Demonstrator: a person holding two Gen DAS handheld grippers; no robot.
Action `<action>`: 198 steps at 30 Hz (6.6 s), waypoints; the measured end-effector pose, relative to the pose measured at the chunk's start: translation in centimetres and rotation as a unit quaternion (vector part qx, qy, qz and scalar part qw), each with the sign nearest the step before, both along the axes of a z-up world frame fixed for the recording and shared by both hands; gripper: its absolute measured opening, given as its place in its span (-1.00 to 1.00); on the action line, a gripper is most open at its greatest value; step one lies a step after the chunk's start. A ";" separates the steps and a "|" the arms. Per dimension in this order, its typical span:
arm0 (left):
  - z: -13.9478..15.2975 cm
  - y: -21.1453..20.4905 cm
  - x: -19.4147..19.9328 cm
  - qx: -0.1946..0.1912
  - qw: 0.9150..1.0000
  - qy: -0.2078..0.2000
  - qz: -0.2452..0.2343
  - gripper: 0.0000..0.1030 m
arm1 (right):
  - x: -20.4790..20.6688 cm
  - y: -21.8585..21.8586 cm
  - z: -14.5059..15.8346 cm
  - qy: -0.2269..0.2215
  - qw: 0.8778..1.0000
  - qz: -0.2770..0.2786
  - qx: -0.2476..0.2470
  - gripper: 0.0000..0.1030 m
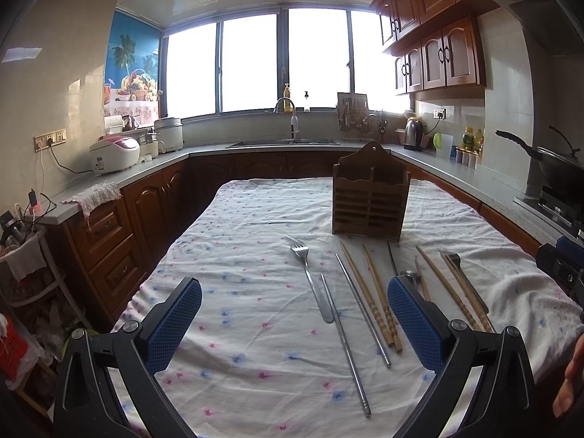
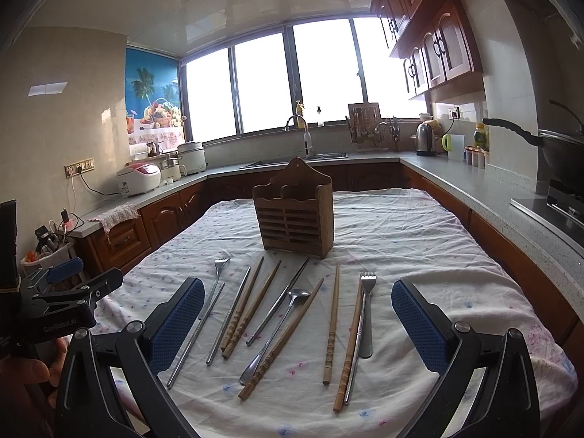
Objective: Organize utensils
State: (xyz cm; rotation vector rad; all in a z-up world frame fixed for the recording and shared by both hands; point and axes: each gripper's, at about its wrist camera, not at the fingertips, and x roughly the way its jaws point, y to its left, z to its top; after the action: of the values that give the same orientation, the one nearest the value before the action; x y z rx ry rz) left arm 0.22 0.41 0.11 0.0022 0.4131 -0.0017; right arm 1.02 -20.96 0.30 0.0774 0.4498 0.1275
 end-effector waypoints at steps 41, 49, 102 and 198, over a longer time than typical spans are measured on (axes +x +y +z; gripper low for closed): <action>-2.3 -0.7 21.0 -0.072 0.967 0.234 -0.067 -0.39 | 17.3 -3.4 -7.7 0.228 0.972 0.005 0.054 -0.29; -4.3 -2.2 26.5 -0.065 0.953 0.282 -0.086 -0.42 | 21.8 -4.4 -11.1 0.293 0.954 -0.008 0.062 -0.43; 5.9 0.3 15.8 -0.086 0.974 0.147 -0.151 -0.95 | 14.8 -3.6 1.9 0.149 0.986 0.028 0.073 -0.89; 0.9 -1.8 38.8 -0.099 0.992 0.012 -0.080 -0.92 | 33.4 -6.0 1.0 0.060 0.992 -0.034 0.108 -0.74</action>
State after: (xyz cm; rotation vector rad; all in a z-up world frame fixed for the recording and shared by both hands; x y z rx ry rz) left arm 38.99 -1.41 1.05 -0.1604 0.4341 -0.2005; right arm 34.44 -26.95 1.27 0.3148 0.5508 0.1052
